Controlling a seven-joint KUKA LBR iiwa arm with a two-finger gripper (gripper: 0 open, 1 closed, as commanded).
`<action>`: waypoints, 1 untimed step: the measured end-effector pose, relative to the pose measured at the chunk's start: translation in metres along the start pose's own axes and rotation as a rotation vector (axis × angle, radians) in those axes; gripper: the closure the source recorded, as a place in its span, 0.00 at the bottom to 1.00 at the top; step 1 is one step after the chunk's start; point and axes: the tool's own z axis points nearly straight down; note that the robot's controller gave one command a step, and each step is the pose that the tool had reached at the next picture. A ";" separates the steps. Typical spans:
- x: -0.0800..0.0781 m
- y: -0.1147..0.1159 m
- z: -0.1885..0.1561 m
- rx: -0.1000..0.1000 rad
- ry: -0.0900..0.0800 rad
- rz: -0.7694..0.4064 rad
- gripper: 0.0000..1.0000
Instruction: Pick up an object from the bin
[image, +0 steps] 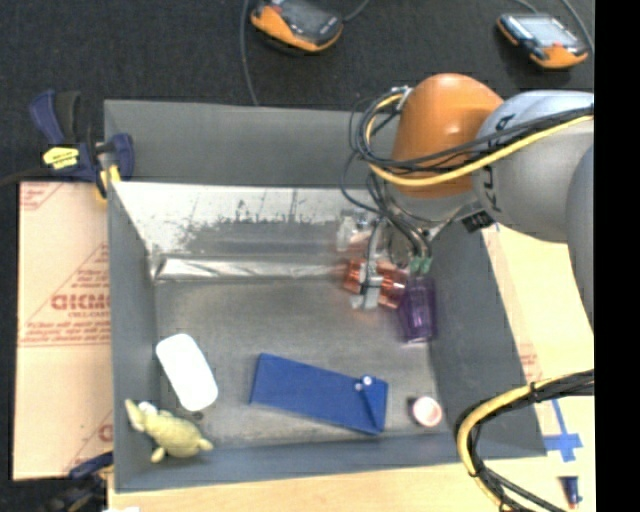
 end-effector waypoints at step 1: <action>-0.002 0.000 -0.006 0.000 -0.008 0.000 0.00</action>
Offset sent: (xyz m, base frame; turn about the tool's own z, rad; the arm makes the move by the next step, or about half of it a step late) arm 0.0011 -0.0108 0.0725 -0.0269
